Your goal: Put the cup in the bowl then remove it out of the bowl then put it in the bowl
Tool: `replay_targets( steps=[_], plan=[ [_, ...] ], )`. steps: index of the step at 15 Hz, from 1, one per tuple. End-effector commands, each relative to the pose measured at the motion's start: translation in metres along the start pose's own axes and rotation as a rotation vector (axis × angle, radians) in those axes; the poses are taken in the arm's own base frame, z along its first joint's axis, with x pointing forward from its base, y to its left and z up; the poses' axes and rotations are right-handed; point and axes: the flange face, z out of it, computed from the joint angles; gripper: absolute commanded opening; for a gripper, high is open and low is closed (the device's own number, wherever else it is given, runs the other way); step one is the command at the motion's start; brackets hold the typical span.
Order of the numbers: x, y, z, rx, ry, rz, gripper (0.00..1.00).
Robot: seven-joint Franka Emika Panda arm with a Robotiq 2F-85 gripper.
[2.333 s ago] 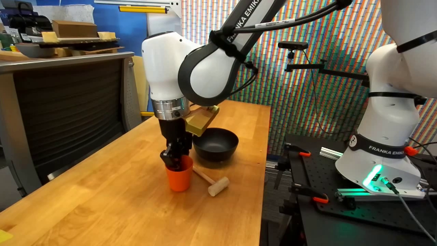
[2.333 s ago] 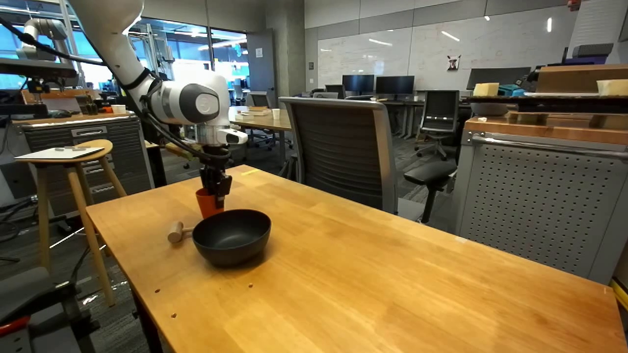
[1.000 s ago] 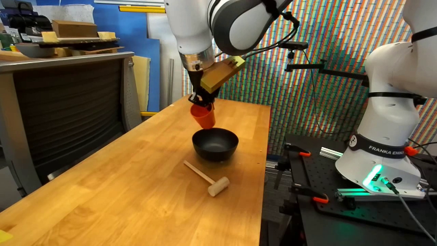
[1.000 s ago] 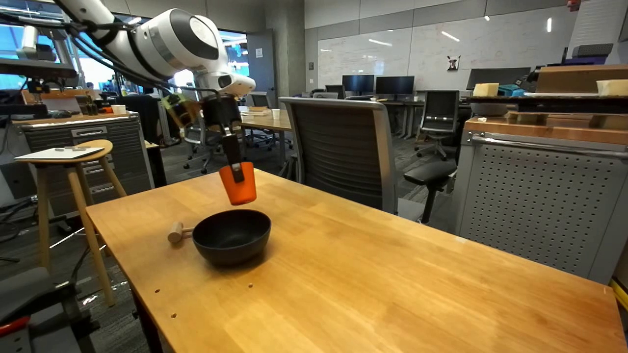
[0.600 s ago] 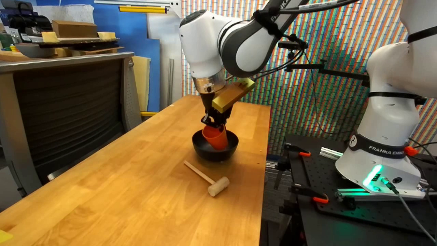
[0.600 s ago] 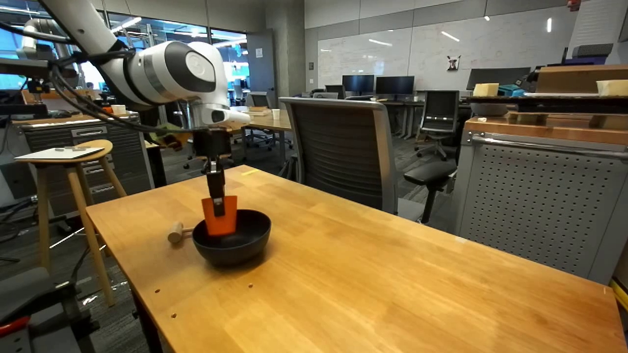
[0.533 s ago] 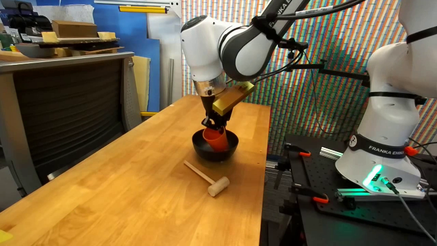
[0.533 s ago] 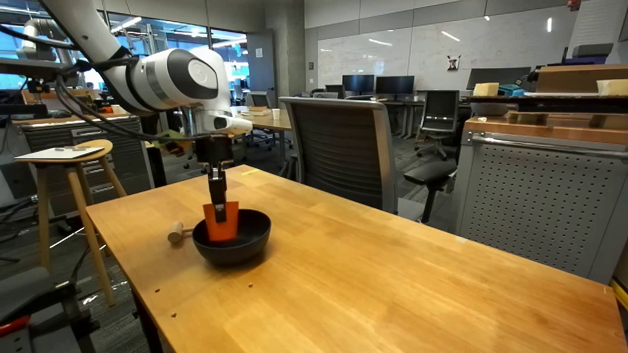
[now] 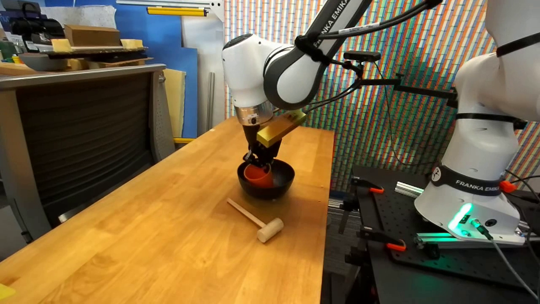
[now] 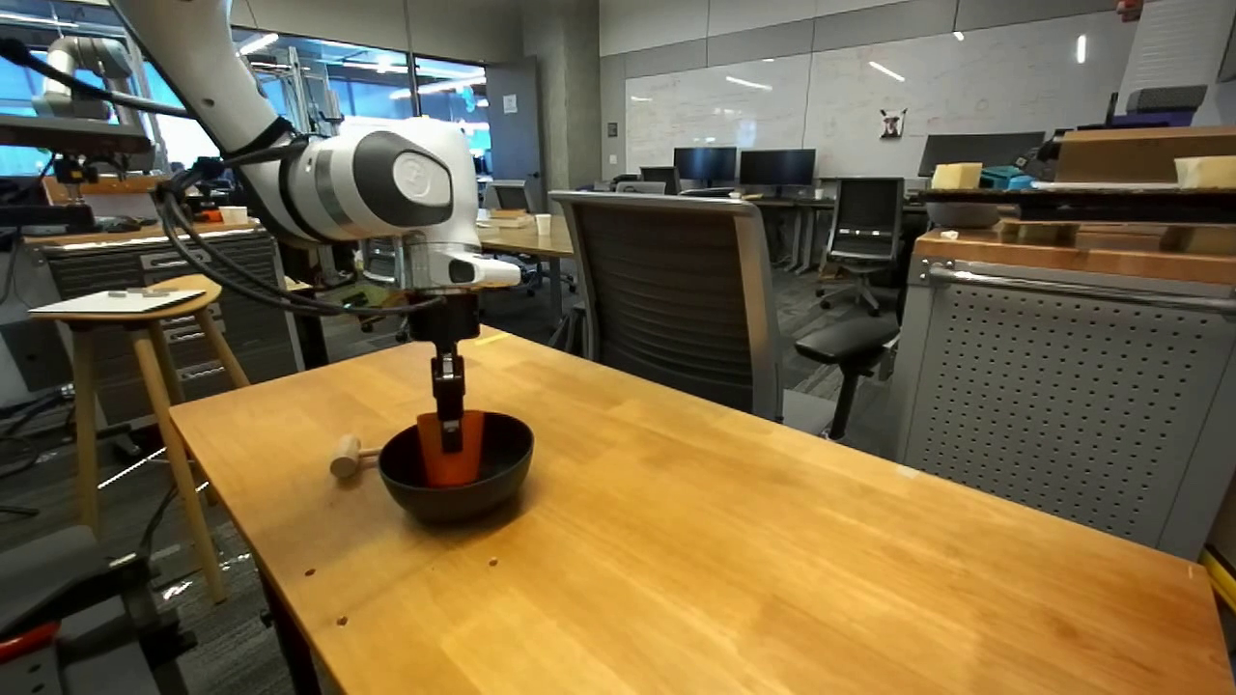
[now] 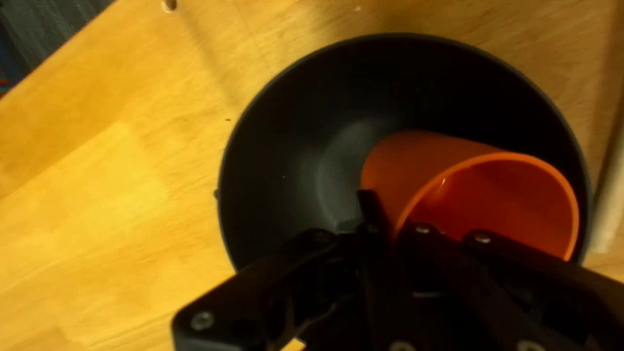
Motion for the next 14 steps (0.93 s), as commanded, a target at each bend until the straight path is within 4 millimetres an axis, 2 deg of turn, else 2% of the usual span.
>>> replay_targets(
  steps=[1,2,3,4,8,13,14],
  plan=[
    [0.016,-0.008,0.008,0.188,-0.014,-0.021,0.03],
    [0.019,-0.007,0.009,0.239,-0.017,-0.027,0.03],
    [0.022,-0.007,0.009,0.291,-0.024,-0.031,0.20],
    [0.023,-0.007,0.010,0.324,-0.031,-0.043,0.31],
    [0.015,-0.018,0.018,0.367,-0.091,-0.147,0.60],
    [-0.001,-0.037,-0.012,0.285,-0.048,-0.289,0.98],
    [-0.004,-0.042,-0.021,0.261,-0.027,-0.318,1.00]
  ],
)
